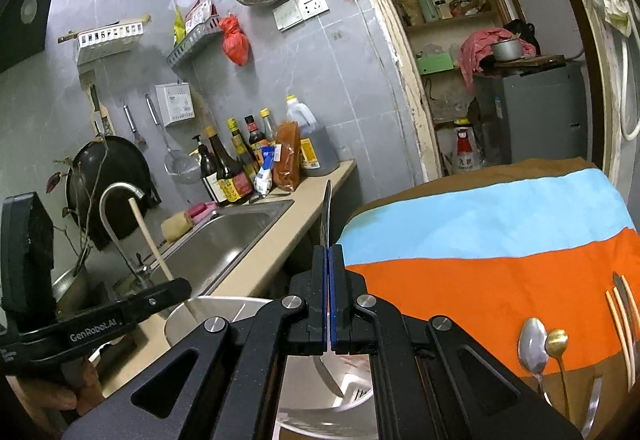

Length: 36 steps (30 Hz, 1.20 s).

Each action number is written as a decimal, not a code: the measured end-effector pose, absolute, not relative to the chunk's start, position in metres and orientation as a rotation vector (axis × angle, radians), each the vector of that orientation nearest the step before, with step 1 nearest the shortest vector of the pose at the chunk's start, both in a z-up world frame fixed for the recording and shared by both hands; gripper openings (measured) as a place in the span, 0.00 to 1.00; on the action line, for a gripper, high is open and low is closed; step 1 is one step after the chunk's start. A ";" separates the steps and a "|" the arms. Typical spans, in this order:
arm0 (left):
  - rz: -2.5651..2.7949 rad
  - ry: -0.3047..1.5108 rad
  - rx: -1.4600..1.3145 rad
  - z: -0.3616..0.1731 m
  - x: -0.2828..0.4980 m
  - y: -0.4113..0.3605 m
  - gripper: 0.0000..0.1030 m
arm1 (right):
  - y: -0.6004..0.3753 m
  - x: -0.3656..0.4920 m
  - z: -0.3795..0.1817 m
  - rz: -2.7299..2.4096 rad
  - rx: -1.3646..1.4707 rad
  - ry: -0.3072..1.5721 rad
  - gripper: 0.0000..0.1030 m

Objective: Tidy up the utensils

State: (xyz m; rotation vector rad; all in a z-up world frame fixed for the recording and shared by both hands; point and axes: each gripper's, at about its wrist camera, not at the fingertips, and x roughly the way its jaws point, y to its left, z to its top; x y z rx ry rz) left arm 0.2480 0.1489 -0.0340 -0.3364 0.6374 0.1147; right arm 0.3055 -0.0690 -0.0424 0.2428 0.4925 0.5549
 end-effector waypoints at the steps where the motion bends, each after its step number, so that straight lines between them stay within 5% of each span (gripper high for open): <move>1: 0.111 0.644 -0.342 -0.034 0.248 0.149 0.05 | -0.070 0.305 -0.043 0.557 0.244 0.500 0.01; 8: 0.084 0.671 -0.348 -0.034 0.245 0.146 0.05 | -0.079 0.303 -0.047 0.562 0.240 0.548 0.02; 12: 0.076 0.674 -0.356 -0.032 0.243 0.142 0.17 | -0.086 0.301 -0.045 0.572 0.254 0.563 0.04; 14: 0.074 0.659 -0.369 -0.029 0.240 0.140 0.30 | -0.091 0.300 -0.042 0.584 0.267 0.560 0.10; 16: 0.076 0.639 -0.384 -0.027 0.238 0.138 0.44 | -0.095 0.298 -0.038 0.592 0.271 0.548 0.32; 21: 0.093 0.593 -0.408 -0.016 0.232 0.131 0.53 | -0.111 0.295 -0.022 0.589 0.301 0.524 0.36; 30: 0.116 0.425 -0.367 0.016 0.218 0.090 0.96 | -0.164 0.283 0.017 0.477 0.285 0.418 0.78; 36: 0.123 0.370 -0.328 0.028 0.221 0.055 0.99 | -0.202 0.274 0.041 0.373 0.238 0.346 0.96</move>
